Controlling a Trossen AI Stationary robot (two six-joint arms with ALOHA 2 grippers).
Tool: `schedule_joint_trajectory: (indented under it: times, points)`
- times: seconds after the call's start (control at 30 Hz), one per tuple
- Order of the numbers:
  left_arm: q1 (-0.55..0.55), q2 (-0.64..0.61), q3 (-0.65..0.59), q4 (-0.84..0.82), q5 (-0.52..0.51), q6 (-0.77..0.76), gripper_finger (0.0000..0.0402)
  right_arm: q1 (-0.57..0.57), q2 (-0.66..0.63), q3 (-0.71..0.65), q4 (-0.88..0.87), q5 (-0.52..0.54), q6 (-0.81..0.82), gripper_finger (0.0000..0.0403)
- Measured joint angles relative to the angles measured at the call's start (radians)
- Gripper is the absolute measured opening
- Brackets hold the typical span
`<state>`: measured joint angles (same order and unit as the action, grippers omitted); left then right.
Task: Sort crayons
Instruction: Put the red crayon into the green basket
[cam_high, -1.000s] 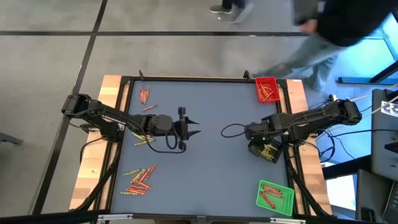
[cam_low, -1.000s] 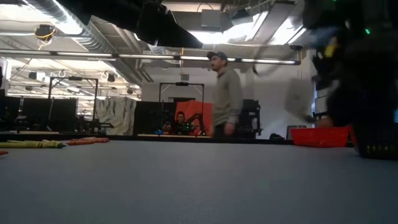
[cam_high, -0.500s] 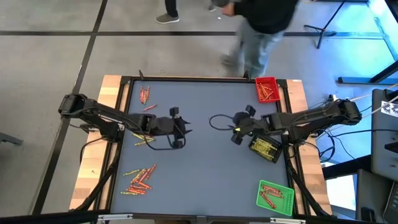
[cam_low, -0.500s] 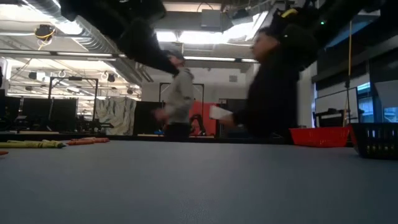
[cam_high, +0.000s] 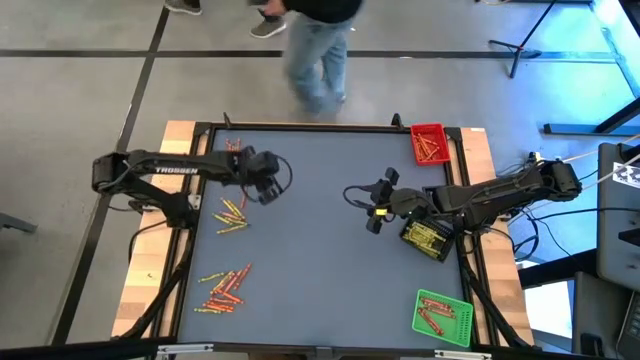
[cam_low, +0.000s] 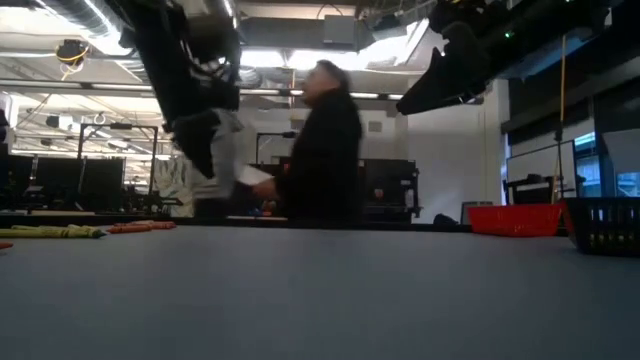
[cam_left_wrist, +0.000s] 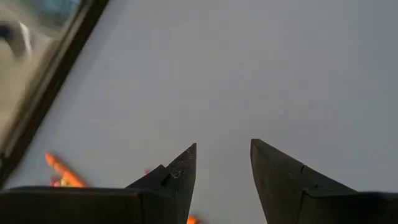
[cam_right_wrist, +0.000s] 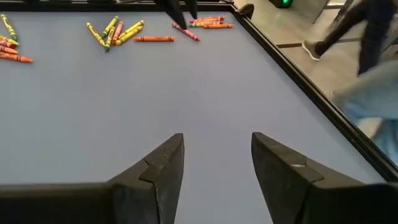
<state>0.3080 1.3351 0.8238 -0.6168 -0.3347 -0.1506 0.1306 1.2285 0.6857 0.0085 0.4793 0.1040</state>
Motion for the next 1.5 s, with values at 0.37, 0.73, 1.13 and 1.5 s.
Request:
schedule_joint_trajectory:
  times: [0.37, 0.73, 1.13, 1.5]
  points:
    - [0.273, 0.030, 0.000, -0.115, 0.132, 0.094, 0.0135, 0.000, 0.000, 0.000, -0.002, 0.000, -0.005, 0.0186]
    - [0.385, 0.191, 0.000, -0.147, 0.153, 0.214, 0.0135, 0.000, 0.000, 0.000, -0.003, 0.000, -0.005, 0.0186]
    - [0.472, 0.263, -0.001, -0.138, 0.225, 0.285, 0.0135, 0.000, 0.000, 0.000, -0.003, 0.000, -0.005, 0.0186]
    - [0.494, 0.303, 0.002, -0.135, 0.259, 0.345, 0.0057, 0.000, 0.000, 0.000, -0.006, -0.001, -0.005, 0.0186]
